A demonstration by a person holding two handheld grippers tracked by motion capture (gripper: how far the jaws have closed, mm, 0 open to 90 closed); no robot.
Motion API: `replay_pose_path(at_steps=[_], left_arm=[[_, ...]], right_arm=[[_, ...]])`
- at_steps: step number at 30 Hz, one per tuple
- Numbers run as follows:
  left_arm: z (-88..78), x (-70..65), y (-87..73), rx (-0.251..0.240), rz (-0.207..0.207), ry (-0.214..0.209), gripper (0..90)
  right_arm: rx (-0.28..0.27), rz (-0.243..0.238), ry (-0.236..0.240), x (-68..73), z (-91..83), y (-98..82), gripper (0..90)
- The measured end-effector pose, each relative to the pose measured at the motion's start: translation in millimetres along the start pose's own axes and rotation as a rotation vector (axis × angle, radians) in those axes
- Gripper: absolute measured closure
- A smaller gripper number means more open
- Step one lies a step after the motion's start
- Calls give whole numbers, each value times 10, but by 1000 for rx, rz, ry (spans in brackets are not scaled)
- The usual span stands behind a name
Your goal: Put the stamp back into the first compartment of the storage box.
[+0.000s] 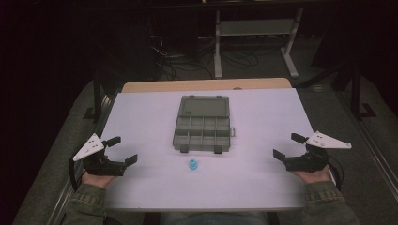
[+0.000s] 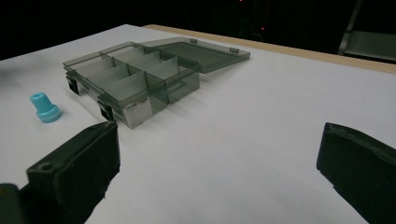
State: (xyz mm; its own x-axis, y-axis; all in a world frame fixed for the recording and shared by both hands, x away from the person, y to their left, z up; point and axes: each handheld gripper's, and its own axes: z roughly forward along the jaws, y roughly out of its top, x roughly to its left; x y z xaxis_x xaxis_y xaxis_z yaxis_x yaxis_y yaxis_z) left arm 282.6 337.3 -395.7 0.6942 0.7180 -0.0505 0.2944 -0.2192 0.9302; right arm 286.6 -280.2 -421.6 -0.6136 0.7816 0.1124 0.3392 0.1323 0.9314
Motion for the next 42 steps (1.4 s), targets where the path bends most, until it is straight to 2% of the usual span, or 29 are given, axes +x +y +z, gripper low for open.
replay_pose_path(at_steps=[8,9,23,26,27,29,34,35,39,42], left_arm=[[68,-51,103,9,18,-25,0],[85,-65,136,18,34,-31,0],[209,-123,273,73,54,-64,0],[253,-146,299,80,56,-78,0],[291,-158,309,103,60,-89,0],[314,-163,315,112,65,-95,0],[398,-212,351,125,70,-114,0],[434,-233,371,133,85,-120,0],[486,-267,402,137,99,-134,0],[532,-287,420,143,98,-146,0]], right_arm=[[2,-1,2,0,3,-2,0],[2,-2,3,0,2,-2,0],[3,5,4,-2,6,-4,0],[6,5,6,-2,9,-5,0],[8,7,7,1,8,-6,0],[8,9,8,1,7,-6,0],[6,19,13,-5,4,-7,0],[5,19,15,-10,5,-8,0],[8,15,13,-19,7,-10,0],[8,21,13,-24,10,-11,0]])
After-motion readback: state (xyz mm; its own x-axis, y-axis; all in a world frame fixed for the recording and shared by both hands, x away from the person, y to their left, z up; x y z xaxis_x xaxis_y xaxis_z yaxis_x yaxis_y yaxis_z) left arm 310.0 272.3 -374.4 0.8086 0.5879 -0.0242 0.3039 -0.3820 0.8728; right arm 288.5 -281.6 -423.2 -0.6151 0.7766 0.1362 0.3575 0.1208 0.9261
